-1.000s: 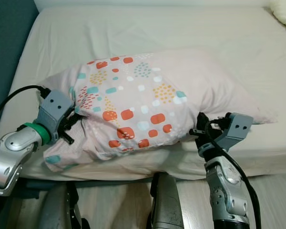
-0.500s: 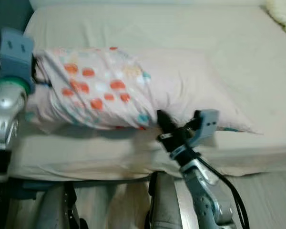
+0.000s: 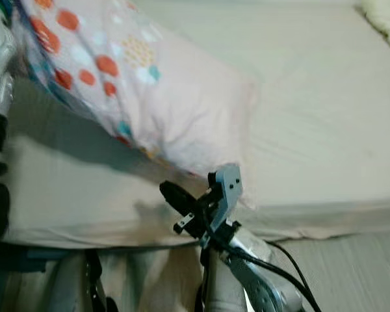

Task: Clean up the room

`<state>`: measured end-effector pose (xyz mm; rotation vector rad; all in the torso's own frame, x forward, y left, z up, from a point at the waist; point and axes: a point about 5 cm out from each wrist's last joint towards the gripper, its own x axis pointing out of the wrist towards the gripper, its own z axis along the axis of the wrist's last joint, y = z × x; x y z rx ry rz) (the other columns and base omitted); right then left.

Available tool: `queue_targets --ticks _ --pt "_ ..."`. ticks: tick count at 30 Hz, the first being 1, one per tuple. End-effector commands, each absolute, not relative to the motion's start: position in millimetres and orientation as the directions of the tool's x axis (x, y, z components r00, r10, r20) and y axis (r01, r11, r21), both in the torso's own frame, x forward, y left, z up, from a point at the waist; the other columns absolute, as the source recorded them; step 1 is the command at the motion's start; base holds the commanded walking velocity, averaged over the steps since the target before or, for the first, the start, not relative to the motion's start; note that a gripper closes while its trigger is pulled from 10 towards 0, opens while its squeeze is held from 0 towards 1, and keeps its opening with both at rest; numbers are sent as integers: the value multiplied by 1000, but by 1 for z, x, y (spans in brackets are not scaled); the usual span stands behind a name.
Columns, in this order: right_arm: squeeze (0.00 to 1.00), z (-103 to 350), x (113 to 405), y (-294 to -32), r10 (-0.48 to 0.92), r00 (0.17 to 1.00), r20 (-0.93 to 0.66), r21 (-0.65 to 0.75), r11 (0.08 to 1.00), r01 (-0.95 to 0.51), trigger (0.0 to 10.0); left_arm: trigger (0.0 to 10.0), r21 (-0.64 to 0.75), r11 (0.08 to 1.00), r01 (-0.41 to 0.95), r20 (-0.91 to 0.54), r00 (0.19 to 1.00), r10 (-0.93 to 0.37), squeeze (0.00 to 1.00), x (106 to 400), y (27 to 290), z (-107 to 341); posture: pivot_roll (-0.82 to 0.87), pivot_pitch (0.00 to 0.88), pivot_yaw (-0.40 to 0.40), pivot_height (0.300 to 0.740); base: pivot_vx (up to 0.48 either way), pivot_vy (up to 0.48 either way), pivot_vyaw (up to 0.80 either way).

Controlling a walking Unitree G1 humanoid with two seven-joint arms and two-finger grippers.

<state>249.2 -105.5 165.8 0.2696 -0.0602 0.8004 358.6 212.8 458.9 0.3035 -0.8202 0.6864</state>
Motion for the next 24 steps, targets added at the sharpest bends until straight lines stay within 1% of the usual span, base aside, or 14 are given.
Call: queue_targets --ticks 1,6,10,11,13,16,17,18,19,20,21,22,23,24 --pt "0 159 248 -110 687 717 118 223 686 -693 10000 0 -156 696 -701 834 284 473 0 332 222 495 -27 163 34 536 0 0 0" --pt "0 157 251 -113 664 740 108 223 709 -669 10000 0 -318 565 -761 874 -4 486 0 299 235 532 -29 160 34 536 0 0 0" --pt "0 157 251 -114 656 747 108 225 715 -662 10000 0 -327 540 -775 887 -55 458 0 293 233 538 -29 166 29 536 0 0 0" --pt "0 156 251 -114 655 748 107 226 717 -659 10000 0 -322 556 -767 898 -61 436 0 294 229 539 -29 166 29 536 0 0 0" --pt "0 155 252 -114 652 751 104 228 719 -656 10000 0 -225 621 -751 914 58 401 0 307 219 536 -26 167 26 536 0 0 0" --pt "0 155 252 -114 652 752 103 229 720 -655 10000 0 -201 637 -745 916 88 392 0 311 216 535 -26 167 26 536 0 0 0" --pt "0 154 253 -115 646 756 102 230 724 -650 10000 0 -15 669 -743 911 266 315 0 335 202 519 -26 167 26 536 0 0 0" --pt "0 154 253 -115 646 756 102 230 724 -650 10000 0 -15 669 -743 911 266 315 0 335 202 519 -26 167 26 536 0 0 0" --pt "0 154 254 -115 639 763 102 230 731 -643 10000 3961 108 688 -718 884 386 264 0 352 192 501 -27 172 31 536 0 0 0" --pt "0 154 254 -115 629 770 102 233 738 -634 10000 10000 259 704 -662 824 531 196 0 372 182 477 -32 175 31 536 0 0 0" --pt "0 154 254 -115 629 770 102 233 738 -634 10000 10000 259 704 -662 824 531 196 0 372 182 477 -32 175 31 536 0 0 0" --pt "0 154 254 -116 621 777 102 237 744 -625 10000 10000 320 705 -633 777 601 188 0 382 180 457 -32 181 32 536 0 0 0" --pt "0 154 254 -116 621 777 102 237 744 -625 10000 10000 320 705 -633 777 601 188 0 382 180 457 -32 181 32 536 0 0 0" --pt "0 152 253 -117 615 783 97 242 748 -618 10000 10000 357 705 -613 732 653 198 0 389 185 438 -32 181 32 536 0 0 0"
